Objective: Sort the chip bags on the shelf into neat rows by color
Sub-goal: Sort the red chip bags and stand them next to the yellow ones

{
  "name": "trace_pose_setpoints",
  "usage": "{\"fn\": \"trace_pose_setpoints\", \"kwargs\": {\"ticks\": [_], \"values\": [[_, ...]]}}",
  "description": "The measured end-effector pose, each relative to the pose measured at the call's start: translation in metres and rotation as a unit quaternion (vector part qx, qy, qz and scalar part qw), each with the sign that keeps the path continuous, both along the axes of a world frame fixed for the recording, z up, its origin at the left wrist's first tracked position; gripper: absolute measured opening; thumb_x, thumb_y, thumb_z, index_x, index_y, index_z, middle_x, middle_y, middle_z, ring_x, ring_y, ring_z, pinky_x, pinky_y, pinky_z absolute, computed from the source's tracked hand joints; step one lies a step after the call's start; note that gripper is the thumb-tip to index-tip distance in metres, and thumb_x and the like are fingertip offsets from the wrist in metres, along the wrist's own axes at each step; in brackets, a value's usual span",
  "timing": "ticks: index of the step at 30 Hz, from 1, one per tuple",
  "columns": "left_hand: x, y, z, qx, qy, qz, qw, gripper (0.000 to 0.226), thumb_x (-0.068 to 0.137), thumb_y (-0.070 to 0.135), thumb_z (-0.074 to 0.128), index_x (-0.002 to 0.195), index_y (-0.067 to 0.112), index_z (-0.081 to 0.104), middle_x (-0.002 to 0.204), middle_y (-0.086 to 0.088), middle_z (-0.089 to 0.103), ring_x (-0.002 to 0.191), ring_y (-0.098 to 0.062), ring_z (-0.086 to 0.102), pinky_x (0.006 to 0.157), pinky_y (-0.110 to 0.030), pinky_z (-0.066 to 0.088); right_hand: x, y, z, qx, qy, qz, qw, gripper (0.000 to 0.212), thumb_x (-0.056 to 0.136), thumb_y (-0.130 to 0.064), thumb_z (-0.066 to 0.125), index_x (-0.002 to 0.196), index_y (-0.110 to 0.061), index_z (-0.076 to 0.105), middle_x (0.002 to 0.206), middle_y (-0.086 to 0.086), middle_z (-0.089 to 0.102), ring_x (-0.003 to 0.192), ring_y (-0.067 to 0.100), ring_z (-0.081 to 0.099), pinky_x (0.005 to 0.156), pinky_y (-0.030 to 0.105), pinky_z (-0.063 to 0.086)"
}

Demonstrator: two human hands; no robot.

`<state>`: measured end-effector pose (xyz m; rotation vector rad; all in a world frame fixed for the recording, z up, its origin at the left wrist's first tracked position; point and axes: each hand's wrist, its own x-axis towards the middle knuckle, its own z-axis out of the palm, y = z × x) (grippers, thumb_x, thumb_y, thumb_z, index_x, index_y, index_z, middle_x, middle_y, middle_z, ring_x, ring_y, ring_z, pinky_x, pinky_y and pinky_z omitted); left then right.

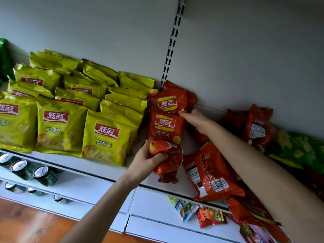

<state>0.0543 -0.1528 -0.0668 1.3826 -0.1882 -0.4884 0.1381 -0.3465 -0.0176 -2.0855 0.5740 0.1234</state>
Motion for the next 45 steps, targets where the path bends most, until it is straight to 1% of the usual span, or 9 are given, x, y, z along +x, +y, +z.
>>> {"fn": "trace_pose_setpoints", "kwargs": {"ticks": [6,10,17,22,27,31,36,42,45], "values": [[0.003,0.000,-0.002,-0.002,-0.003,0.008,1.000,0.041,0.069,0.023,0.069,0.106,0.029,0.055,0.105,0.003,0.067,0.092,-0.009,0.065,0.068,-0.015,0.052,0.010,-0.022,0.023,-0.190,-0.130,-0.021,0.973,0.066,0.083,-0.049,0.060,0.126,-0.002,0.042,0.128,0.012,0.051,0.117,0.027,0.050,0.089,0.031,0.039],[0.002,-0.002,-0.001,0.003,-0.010,0.014,1.000,0.038,0.067,0.025,0.068,0.101,0.034,0.055,0.101,0.007,0.066,0.089,-0.005,0.065,0.069,-0.014,0.052,0.025,-0.010,0.019,-0.207,-0.145,-0.046,0.967,0.067,0.080,-0.052,0.062,0.119,-0.001,0.043,0.119,0.013,0.053,0.109,0.027,0.053,0.082,0.032,0.042],[0.005,-0.004,-0.001,-0.006,-0.005,0.010,1.000,0.033,0.082,0.013,0.071,0.101,0.033,0.053,0.099,0.008,0.065,0.085,-0.004,0.065,0.064,-0.012,0.051,0.020,-0.015,-0.002,-0.171,-0.203,-0.110,0.958,0.036,0.087,-0.019,0.060,0.115,-0.002,0.046,0.118,0.012,0.052,0.107,0.023,0.052,0.077,0.021,0.036],[0.010,-0.009,-0.002,0.007,-0.012,0.011,1.000,0.032,0.084,0.012,0.069,0.101,0.034,0.052,0.101,0.008,0.064,0.088,-0.005,0.063,0.065,-0.012,0.051,0.017,-0.024,0.002,-0.136,-0.130,-0.075,0.979,0.044,0.085,-0.021,0.062,0.120,-0.004,0.041,0.123,0.014,0.050,0.108,0.027,0.054,0.083,0.032,0.045],[0.009,-0.008,-0.004,0.014,-0.012,0.018,1.000,0.033,0.087,0.006,0.062,0.101,0.033,0.052,0.101,0.007,0.064,0.090,-0.006,0.062,0.066,-0.011,0.051,-0.015,-0.024,0.026,-0.314,-0.209,0.014,0.926,0.041,0.087,-0.036,0.060,0.115,-0.009,0.047,0.108,0.006,0.059,0.095,0.021,0.058,0.074,0.028,0.043],[0.009,-0.009,-0.005,0.012,-0.006,0.013,1.000,0.032,0.086,0.010,0.067,0.101,0.034,0.052,0.103,0.004,0.064,0.092,-0.008,0.062,0.068,-0.013,0.053,-0.024,-0.010,0.011,-0.318,-0.107,0.179,0.925,0.044,0.081,-0.034,0.067,0.116,-0.011,0.052,0.107,0.003,0.057,0.095,0.017,0.055,0.071,0.023,0.036],[0.006,-0.002,-0.007,-0.003,0.000,0.035,0.999,0.043,0.063,0.028,0.067,0.104,0.029,0.055,0.103,0.001,0.066,0.092,-0.012,0.065,0.069,-0.017,0.053,-0.011,-0.017,0.009,-0.317,-0.207,0.119,0.918,0.026,0.082,-0.021,0.068,0.102,-0.008,0.059,0.110,0.010,0.053,0.093,0.015,0.051,0.075,0.021,0.034],[-0.006,0.012,0.003,-0.023,-0.042,0.073,0.996,0.041,0.064,0.023,0.067,0.103,0.028,0.057,0.096,0.005,0.068,0.082,-0.002,0.066,0.068,-0.018,0.053,-0.026,-0.009,0.017,-0.343,-0.176,0.122,0.915,0.032,0.085,-0.027,0.065,0.109,-0.008,0.057,0.115,0.009,0.051,0.090,0.015,0.054,0.076,0.023,0.040],[-0.010,0.015,0.014,0.035,-0.146,0.132,0.980,0.047,0.065,0.023,0.065,0.110,0.033,0.053,0.107,0.009,0.063,0.094,0.000,0.063,0.078,-0.021,0.053,-0.061,0.014,0.055,-0.206,-0.217,0.110,0.948,0.022,0.087,-0.033,0.059,0.094,-0.012,0.062,0.093,0.003,0.065,0.081,0.012,0.061,0.068,0.024,0.049]]}}
